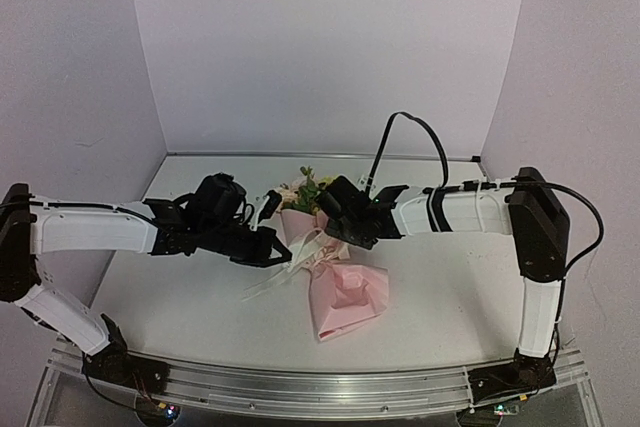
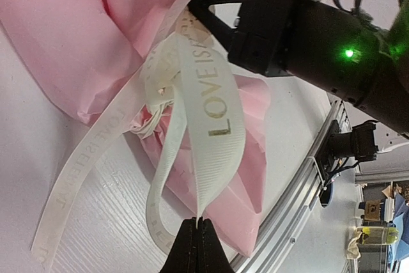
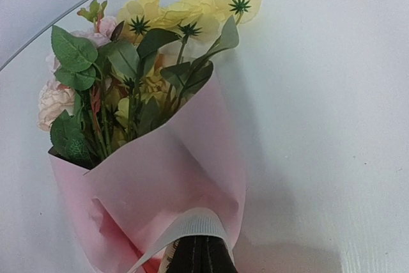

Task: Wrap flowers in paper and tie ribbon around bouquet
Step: Cross the half-tied ribbon over the folded bouquet.

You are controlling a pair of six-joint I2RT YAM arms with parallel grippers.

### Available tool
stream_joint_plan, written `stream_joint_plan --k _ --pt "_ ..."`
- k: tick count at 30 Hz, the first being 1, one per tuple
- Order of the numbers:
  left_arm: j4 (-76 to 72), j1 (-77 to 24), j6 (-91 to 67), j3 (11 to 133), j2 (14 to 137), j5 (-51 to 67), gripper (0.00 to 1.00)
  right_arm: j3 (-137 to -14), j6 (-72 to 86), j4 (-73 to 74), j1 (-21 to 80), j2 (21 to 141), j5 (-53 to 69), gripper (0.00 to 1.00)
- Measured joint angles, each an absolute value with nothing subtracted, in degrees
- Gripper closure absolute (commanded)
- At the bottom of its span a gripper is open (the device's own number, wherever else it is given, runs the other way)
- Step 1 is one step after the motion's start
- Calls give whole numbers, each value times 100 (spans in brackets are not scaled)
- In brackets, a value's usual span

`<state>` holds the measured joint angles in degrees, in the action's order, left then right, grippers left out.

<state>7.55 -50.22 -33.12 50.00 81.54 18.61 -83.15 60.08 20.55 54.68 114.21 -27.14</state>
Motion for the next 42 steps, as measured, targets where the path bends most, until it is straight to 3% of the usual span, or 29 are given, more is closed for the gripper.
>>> stream_joint_plan --k 6,16,42 --pt "767 -5022 -3443 5055 8589 1809 100 -8315 6037 2340 5468 11425 -2782 99" --pt "796 -5022 -3455 5455 8915 1793 100 -8315 6081 2557 5468 11441 -2612 85" --pt "1108 -5022 -3630 6371 10050 1620 100 -8329 6069 2661 5468 11291 -2110 80"
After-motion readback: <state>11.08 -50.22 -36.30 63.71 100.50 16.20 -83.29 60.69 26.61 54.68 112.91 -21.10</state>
